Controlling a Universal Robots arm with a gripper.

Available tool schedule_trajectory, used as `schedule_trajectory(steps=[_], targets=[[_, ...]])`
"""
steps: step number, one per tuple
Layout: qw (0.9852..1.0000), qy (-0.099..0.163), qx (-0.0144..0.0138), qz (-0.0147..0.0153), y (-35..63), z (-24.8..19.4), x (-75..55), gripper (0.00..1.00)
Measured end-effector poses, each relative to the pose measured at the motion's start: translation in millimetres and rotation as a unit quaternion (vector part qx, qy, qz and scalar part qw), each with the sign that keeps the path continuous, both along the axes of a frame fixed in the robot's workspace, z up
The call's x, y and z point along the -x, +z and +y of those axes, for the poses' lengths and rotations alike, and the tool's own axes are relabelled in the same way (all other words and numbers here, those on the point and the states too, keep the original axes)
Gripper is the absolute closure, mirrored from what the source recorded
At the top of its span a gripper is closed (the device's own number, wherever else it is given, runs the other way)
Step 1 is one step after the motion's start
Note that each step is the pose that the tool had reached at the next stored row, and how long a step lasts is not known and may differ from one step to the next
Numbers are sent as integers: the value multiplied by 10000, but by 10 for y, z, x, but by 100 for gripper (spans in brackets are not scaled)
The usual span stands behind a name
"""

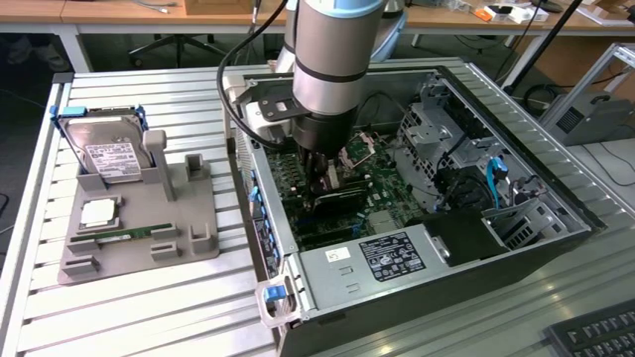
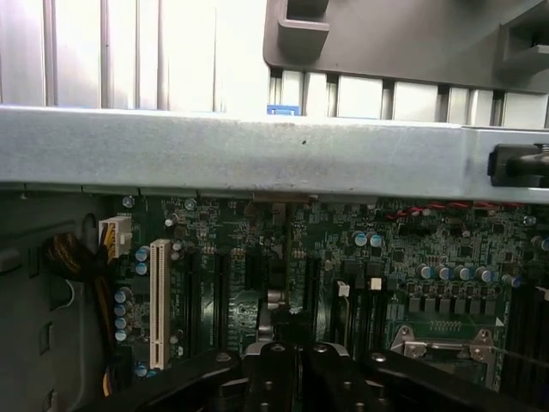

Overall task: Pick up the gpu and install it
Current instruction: 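Press down on the gpu until it lock into place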

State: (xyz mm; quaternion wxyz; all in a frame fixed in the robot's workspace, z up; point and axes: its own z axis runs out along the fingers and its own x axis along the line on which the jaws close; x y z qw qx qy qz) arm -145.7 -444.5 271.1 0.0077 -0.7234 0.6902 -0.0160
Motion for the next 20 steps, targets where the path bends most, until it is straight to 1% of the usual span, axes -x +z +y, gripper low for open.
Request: schedule_trajectory(steps=[4,7,9,10,12,13,15,16,17,19,20], targets=[[10000,2,3,2,-4,-1,1,89],[10000,2,-6,-4,12,1,0,89],[10000,3,0,0,104,0,0,89],[10000,3,0,0,124,0,0,89],[10000,4,0,1,133,0,-13,89],[10000,3,0,7,133,0,-31,89],[10000,3,0,36,134,-2,-98,89],[10000,3,0,65,134,-5,-161,89],[10000,3,1,82,134,-7,-199,89],[9999,4,0,129,134,-12,-295,89],[9999,3,-1,158,134,-15,-355,89]])
